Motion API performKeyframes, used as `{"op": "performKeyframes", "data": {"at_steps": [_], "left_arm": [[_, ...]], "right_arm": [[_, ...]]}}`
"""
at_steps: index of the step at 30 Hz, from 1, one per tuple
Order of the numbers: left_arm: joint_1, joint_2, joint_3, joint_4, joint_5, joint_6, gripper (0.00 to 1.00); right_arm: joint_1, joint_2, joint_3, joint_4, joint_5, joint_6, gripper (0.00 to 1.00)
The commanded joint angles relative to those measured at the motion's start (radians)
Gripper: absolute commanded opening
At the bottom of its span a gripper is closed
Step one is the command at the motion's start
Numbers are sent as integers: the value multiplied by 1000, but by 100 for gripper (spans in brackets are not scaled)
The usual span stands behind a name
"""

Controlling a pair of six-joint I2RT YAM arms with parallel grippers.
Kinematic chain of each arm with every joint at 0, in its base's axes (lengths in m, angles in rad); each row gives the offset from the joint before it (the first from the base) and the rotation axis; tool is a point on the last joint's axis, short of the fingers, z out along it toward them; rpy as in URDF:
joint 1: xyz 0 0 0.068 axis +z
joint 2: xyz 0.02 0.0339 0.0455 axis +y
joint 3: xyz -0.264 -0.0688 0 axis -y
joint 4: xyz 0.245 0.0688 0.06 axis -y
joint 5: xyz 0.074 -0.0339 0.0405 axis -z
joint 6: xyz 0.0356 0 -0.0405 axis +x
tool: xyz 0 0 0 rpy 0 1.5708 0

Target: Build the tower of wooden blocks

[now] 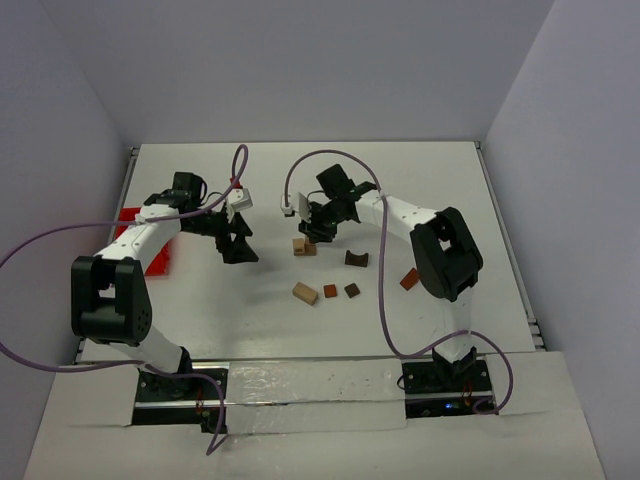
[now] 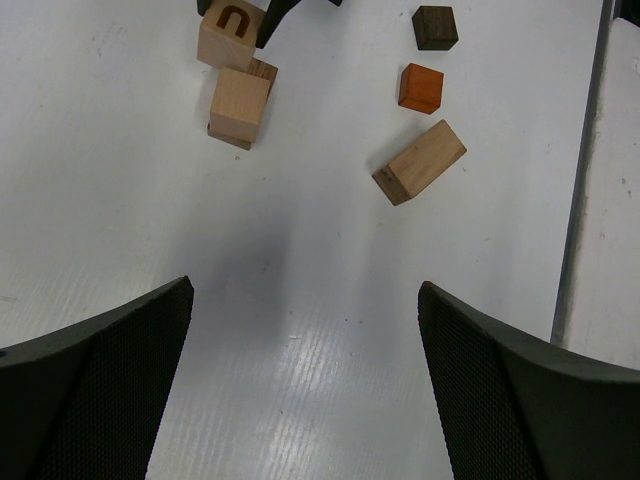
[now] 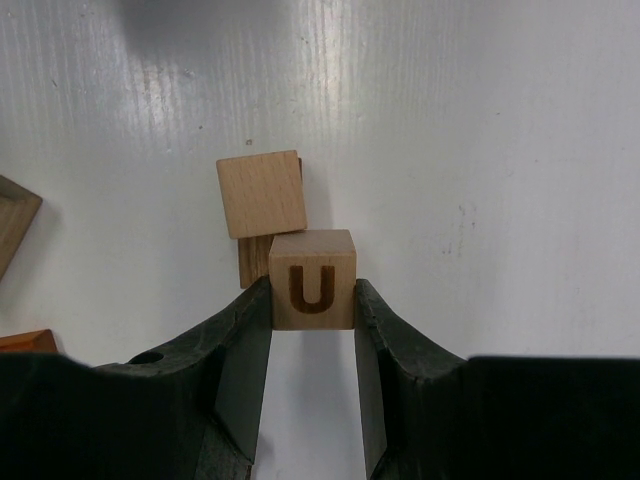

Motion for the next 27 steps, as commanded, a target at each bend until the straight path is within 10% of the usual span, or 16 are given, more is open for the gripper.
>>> {"op": "performKeyframes", "data": {"at_steps": [1, 27], "left_arm": [[4, 6, 32, 28, 59, 9, 99], [4, 3, 31, 33, 58, 2, 99]], "right_arm": [[7, -3, 46, -32, 5, -7, 24], [32, -5, 39, -83, 35, -45, 24]]}}
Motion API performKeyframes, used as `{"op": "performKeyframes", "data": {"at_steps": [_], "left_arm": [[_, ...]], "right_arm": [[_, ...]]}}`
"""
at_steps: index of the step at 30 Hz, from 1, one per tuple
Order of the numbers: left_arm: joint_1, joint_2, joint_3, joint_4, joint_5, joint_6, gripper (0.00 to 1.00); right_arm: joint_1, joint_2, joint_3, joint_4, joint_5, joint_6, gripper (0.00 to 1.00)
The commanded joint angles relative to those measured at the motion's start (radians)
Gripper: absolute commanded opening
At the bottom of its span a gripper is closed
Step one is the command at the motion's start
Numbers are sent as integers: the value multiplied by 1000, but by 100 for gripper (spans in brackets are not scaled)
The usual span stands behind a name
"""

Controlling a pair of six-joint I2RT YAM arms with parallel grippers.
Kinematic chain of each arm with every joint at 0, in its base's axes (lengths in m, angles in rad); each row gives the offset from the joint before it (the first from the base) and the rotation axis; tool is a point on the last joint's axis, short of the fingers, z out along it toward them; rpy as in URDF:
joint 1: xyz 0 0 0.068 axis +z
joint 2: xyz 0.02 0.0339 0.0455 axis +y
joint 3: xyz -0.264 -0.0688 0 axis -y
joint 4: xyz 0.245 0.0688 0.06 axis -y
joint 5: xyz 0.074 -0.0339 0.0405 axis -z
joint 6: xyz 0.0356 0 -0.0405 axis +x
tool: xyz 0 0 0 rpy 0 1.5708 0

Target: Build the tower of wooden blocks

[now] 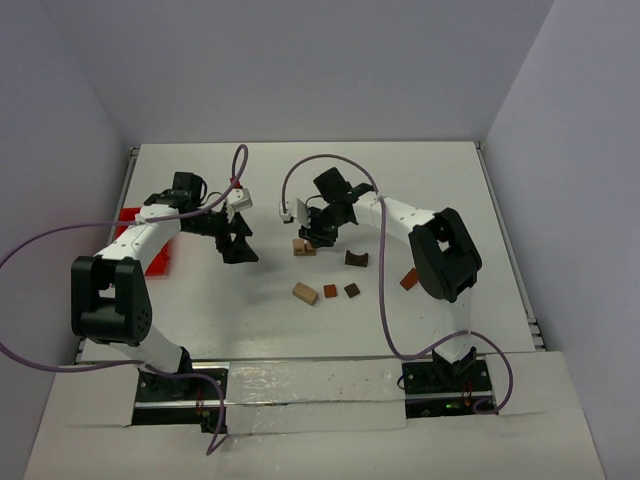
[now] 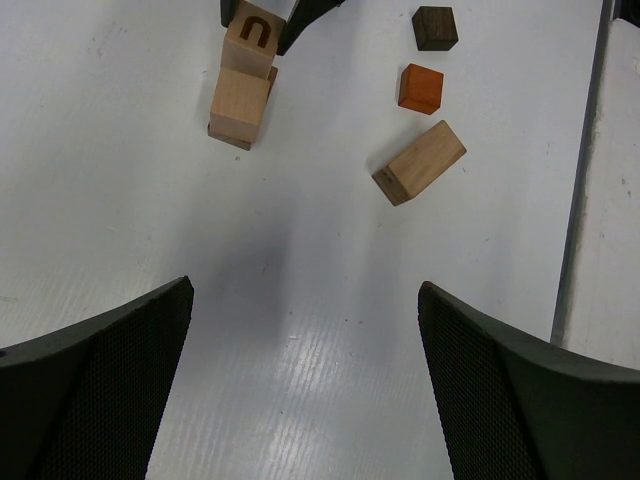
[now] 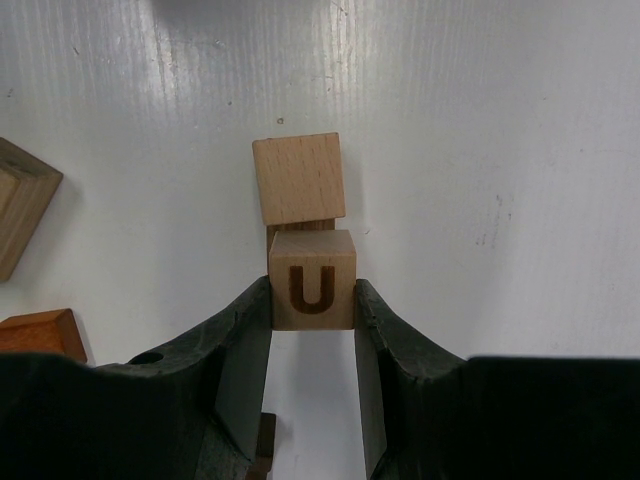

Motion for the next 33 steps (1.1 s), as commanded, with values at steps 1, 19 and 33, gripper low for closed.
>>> {"op": "performKeyframes", "data": {"at_steps": [1, 19, 33], "left_arm": [[4, 4, 32, 33, 57, 1, 99], [4, 17, 41, 28, 59, 5, 99], [4, 23, 44, 28, 52, 1, 99]], "right_arm": [[14, -5, 39, -24, 4, -20, 24], [36, 27, 62, -10, 49, 11, 28], [49, 40, 69, -12, 60, 15, 30]]}}
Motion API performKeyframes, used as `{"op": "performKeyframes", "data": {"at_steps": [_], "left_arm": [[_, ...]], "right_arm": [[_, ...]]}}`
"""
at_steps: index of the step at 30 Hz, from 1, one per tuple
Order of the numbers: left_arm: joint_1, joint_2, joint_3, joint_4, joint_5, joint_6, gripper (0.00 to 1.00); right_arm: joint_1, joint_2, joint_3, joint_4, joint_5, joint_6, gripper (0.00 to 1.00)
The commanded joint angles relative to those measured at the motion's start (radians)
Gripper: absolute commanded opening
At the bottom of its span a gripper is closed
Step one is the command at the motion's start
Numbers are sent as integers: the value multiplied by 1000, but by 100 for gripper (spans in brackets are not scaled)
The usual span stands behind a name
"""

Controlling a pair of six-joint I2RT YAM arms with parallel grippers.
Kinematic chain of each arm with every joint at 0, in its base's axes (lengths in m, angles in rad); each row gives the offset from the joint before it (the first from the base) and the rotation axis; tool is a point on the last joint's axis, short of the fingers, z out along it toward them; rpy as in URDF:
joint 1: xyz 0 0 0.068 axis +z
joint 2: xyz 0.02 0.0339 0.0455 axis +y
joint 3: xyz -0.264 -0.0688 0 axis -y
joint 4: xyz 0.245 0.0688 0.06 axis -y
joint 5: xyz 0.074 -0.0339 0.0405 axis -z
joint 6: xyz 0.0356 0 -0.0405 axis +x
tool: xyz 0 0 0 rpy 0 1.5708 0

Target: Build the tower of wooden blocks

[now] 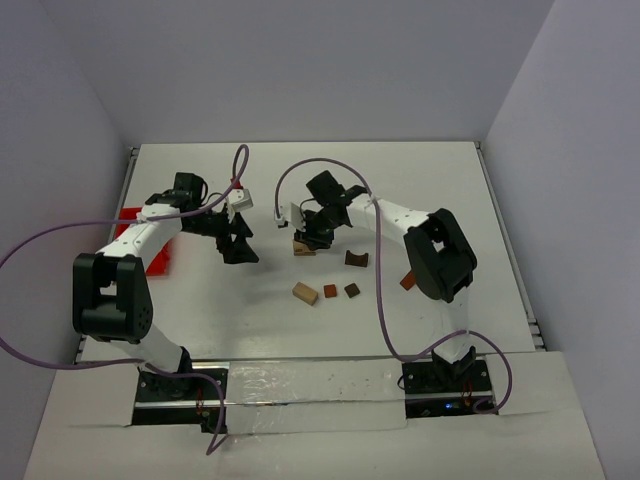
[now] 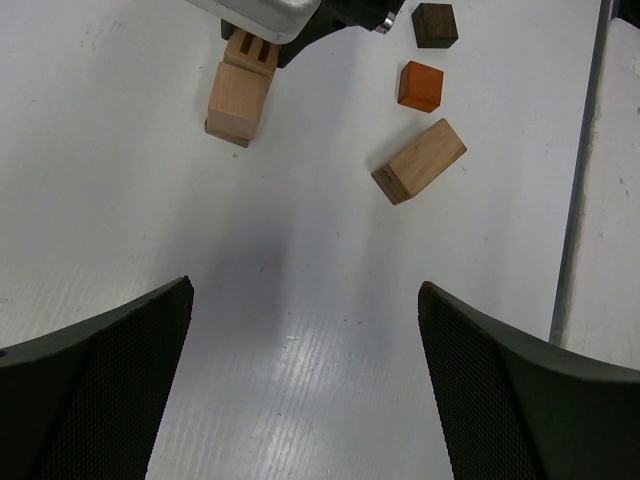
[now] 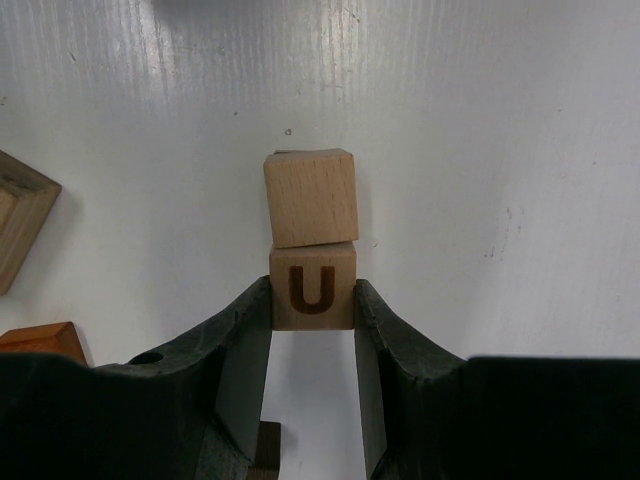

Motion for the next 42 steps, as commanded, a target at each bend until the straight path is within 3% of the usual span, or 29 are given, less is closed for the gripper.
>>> {"op": "performKeyframes", "data": {"at_steps": [1, 15, 23, 33, 36, 37, 42], "left_arm": [[4, 7, 46, 28, 49, 2, 99], [4, 6, 42, 26, 49, 5, 99], [4, 12, 49, 30, 45, -8, 99], [4, 1, 56, 20, 34, 7, 99], [2, -24, 50, 29, 28, 17, 99], [0, -37, 50, 37, 24, 16, 99], [-49, -65, 61, 44, 6, 30, 99]], "right_arm": [[14, 23, 52, 0, 7, 8, 30], [17, 32, 60, -1, 17, 14, 39], [21, 27, 50, -3, 14, 2, 62], [23, -44, 18, -1, -18, 20, 75], [18, -109, 7, 2, -36, 49, 85], [14, -140, -1, 3, -43, 64, 97], [-59, -283, -58, 23, -90, 170, 100]]}}
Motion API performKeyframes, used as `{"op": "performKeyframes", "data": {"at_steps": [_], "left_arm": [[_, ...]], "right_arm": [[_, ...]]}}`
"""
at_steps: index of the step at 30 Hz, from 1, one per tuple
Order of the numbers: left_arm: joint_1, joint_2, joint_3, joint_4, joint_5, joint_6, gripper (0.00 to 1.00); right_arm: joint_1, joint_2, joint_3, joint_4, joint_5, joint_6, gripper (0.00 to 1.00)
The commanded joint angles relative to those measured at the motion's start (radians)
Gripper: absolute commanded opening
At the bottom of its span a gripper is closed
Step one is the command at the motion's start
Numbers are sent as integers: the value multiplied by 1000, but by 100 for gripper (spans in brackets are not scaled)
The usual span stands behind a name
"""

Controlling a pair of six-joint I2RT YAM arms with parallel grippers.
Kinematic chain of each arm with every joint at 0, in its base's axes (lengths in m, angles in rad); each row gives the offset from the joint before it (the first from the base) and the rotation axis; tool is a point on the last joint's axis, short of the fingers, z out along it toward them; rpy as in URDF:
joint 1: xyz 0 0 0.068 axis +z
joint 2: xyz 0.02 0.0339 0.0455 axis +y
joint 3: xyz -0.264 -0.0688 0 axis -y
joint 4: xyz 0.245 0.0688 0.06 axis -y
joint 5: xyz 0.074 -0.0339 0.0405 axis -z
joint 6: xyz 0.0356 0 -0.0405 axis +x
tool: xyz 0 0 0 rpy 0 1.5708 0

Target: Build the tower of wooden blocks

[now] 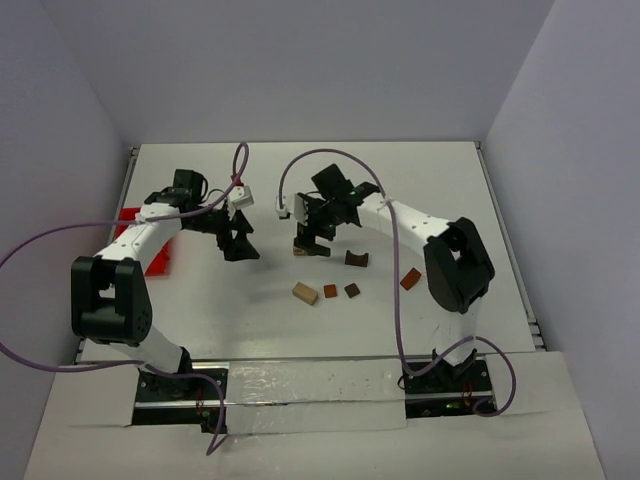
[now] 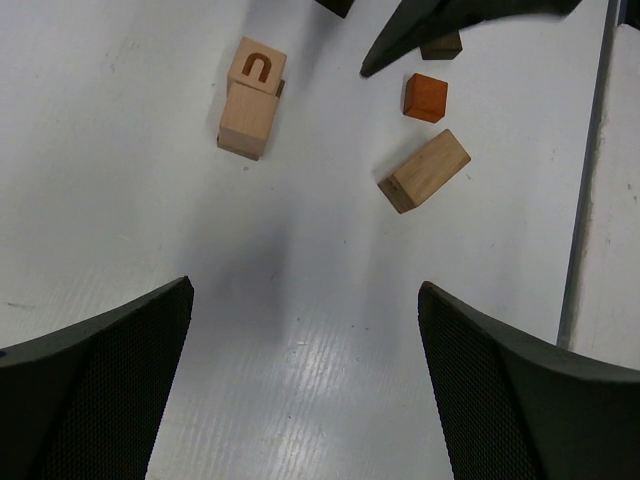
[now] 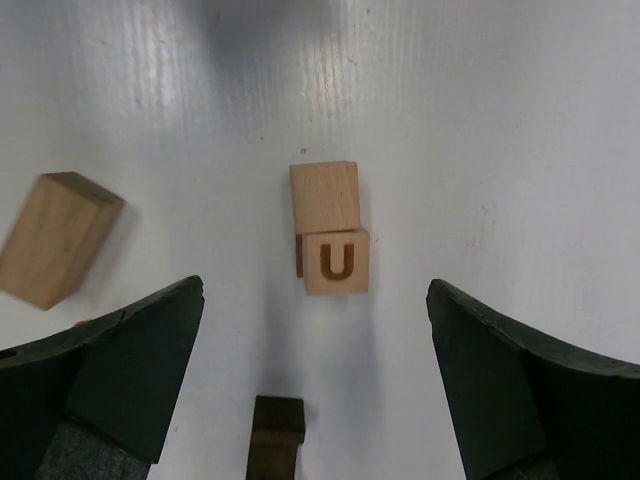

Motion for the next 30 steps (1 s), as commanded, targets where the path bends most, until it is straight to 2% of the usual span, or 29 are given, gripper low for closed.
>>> {"op": "performKeyframes", "data": {"at_steps": [1, 3, 7, 16, 24, 30], "left_arm": [[-58, -53, 45, 33, -3, 46, 99], [-94, -53, 47, 35, -59, 60, 98], [-250, -19, 65, 26, -147, 96, 92], [-472, 142, 135, -30, -215, 212, 74], [-534, 237, 151, -28, -267, 272, 62], [-585, 247, 79, 31, -363, 292, 60]], "right_arm": [[-81, -197, -43, 32, -72, 109, 100], [-120, -241, -66, 36, -93, 155, 100], [-231, -385, -156, 74, -110, 200, 100], [-439, -594, -407, 174, -69, 292, 100], [-558, -688, -542, 234, -94, 353, 100], [-610, -674, -563, 238, -131, 368, 100]]}}
